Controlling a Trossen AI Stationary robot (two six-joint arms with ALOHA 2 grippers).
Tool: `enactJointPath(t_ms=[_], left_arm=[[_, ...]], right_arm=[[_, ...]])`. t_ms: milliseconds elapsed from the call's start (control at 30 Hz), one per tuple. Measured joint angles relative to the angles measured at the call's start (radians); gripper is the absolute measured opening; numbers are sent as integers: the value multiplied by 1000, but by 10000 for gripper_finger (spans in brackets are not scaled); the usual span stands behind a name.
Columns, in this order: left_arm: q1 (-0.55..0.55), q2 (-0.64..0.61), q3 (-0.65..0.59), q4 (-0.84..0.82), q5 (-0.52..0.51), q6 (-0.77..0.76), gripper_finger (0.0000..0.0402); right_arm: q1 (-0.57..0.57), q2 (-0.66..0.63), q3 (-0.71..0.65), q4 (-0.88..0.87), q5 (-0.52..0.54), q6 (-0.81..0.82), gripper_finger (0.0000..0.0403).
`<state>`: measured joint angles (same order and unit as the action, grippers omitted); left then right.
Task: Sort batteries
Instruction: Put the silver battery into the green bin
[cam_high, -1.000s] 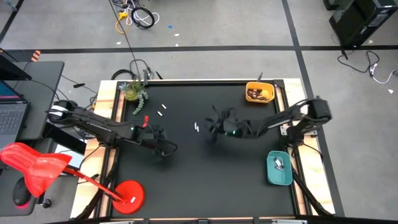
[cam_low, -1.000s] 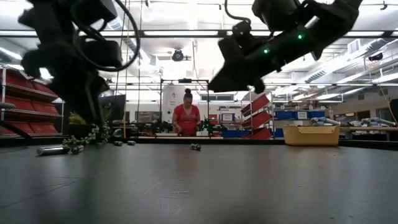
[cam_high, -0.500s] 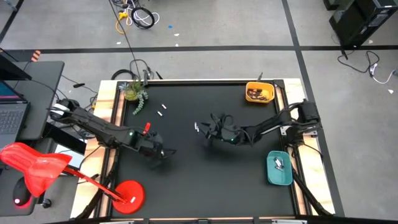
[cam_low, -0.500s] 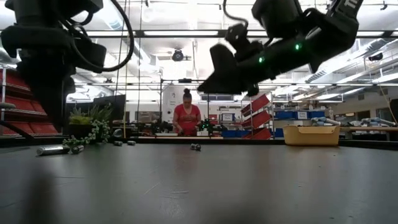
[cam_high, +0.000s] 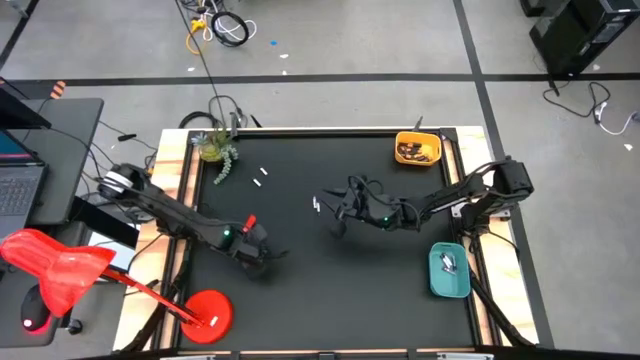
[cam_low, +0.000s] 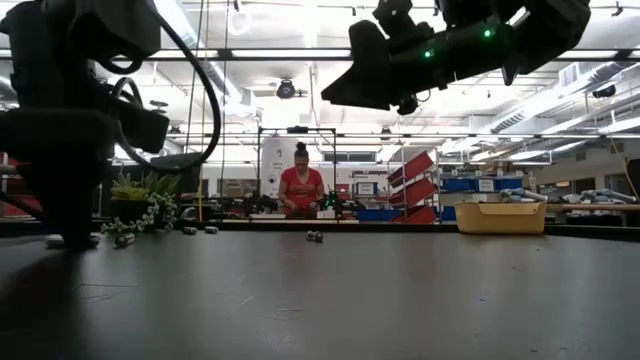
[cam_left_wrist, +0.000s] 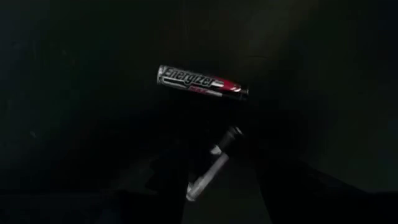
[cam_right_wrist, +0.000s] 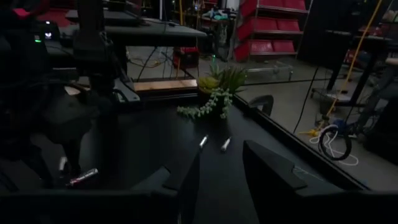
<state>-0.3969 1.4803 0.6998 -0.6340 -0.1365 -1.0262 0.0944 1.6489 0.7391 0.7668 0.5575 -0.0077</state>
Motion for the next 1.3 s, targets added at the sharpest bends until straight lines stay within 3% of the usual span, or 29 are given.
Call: enactJointPath(t_ms=[233,500,900,1067,1300], left_arm=[[-46,53,3,-3,-40,37,161],[-112,64,0,10,-115,192,12],[-140,67,-8,58,-224,271,1],[-139,65,-10,128,-266,295,1],[-115,68,-10,280,-293,379,0]], right_arm=[[-5,0,0,0,0,-12,132],[2,0,0,-4,-1,0,132],[9,0,0,-6,-1,4,132],[9,0,0,-6,-2,16,132],[43,1,0,-19,-80,31,128]])
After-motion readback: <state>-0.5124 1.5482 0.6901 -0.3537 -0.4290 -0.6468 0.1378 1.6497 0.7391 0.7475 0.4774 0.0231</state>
